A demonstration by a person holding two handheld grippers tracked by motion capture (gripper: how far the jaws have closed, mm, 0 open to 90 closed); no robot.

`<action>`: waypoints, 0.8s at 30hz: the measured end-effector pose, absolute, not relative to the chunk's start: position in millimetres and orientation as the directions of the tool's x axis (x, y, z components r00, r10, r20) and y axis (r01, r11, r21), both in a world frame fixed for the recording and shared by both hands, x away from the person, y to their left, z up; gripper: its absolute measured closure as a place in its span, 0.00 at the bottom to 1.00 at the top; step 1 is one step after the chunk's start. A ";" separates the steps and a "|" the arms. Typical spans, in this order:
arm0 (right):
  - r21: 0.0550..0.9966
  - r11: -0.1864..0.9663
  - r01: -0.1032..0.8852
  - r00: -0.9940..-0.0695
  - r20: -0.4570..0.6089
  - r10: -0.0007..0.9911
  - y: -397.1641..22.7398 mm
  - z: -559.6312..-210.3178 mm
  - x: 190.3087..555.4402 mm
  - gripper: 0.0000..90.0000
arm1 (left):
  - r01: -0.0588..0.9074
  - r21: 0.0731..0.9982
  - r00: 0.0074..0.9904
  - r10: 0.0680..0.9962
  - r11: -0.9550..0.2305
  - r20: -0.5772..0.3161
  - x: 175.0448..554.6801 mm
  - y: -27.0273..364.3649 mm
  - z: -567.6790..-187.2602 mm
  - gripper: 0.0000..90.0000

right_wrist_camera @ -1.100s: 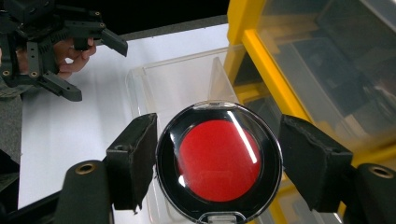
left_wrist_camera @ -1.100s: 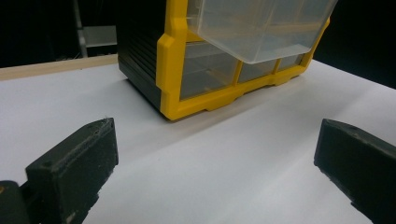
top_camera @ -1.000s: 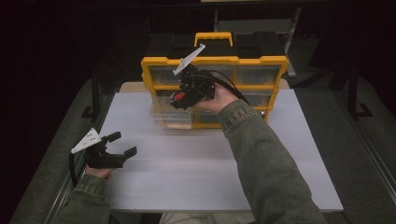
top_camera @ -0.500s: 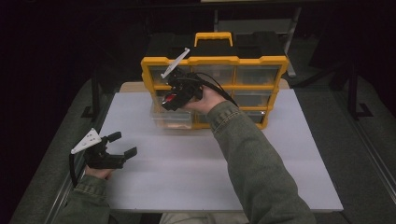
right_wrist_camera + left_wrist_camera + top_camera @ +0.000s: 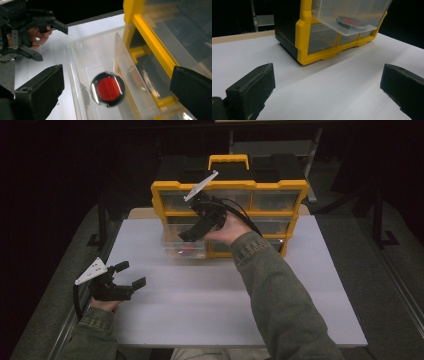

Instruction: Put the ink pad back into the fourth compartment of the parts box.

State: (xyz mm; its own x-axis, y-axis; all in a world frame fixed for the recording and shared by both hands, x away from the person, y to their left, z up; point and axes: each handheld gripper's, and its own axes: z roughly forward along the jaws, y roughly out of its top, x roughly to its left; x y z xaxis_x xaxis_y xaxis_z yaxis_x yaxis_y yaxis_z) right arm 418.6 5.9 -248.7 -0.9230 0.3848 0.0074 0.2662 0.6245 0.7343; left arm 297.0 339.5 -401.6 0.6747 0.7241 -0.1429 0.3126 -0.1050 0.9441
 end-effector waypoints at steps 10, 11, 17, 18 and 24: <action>0.763 0.579 0.287 -0.911 0.031 0.411 -22.3 -254.0 411.0 0.00 | 0.317 0.942 0.671 0.728 -0.106 -0.144 297.7 339.3 -402.0 0.00; 0.768 0.574 0.284 -0.911 0.029 0.412 -24.7 -254.5 410.5 0.00 | 0.317 0.943 0.670 0.728 -0.105 -0.145 297.8 339.2 -402.2 0.00; 0.784 0.546 0.295 -0.902 0.040 0.430 -38.1 -256.9 405.5 0.00 | 0.317 0.943 0.669 0.729 -0.105 -0.144 297.9 339.2 -402.1 0.00; 0.787 0.544 0.292 -0.903 0.038 0.429 -40.2 -257.3 404.8 0.00 | 0.318 0.942 0.669 0.729 -0.105 -0.144 297.9 339.0 -402.1 0.00; 0.796 0.533 0.288 -0.900 0.035 0.435 -50.4 -259.4 399.6 0.00 | 0.319 0.942 0.668 0.730 -0.106 -0.144 298.5 338.8 -402.4 0.00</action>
State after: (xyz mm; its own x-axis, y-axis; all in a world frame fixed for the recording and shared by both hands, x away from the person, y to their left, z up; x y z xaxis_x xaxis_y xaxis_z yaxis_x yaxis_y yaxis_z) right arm 399.6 -50.4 -259.4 -0.8998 0.4349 0.0346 0.2880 0.5325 0.7959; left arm 298.5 338.8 -402.4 0.6683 0.7298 -0.1440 0.3188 -0.1061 0.9419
